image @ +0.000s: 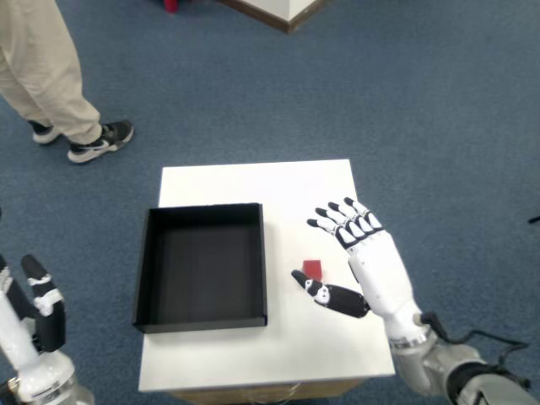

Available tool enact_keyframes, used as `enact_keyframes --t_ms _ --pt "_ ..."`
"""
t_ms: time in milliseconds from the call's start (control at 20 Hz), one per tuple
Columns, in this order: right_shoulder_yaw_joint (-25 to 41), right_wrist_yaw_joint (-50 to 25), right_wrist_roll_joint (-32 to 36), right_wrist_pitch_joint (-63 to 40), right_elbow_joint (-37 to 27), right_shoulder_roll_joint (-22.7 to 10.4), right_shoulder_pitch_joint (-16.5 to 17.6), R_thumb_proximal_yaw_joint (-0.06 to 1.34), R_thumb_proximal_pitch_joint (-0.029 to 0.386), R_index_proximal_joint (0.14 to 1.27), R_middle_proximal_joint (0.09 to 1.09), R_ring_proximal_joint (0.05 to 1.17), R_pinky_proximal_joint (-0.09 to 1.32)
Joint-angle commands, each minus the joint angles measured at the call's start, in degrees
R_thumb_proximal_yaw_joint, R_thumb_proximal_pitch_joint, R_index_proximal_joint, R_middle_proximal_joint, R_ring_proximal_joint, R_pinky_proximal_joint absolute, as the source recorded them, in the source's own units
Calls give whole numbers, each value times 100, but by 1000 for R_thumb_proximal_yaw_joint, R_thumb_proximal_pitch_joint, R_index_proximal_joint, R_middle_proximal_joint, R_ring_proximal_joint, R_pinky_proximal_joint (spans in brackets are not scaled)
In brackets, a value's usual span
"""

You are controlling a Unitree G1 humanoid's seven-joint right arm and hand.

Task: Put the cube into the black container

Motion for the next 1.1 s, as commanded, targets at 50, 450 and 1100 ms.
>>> enact_keyframes --t_ms 50,450,1100 --pt "-41 145 63 292 143 -68 -366 402 -10 480 344 306 192" --pt "-282 871 356 429 616 20 -461 425 -18 496 341 301 183" --pt "-630 2070 741 623 894 118 -450 488 -19 481 331 291 164"
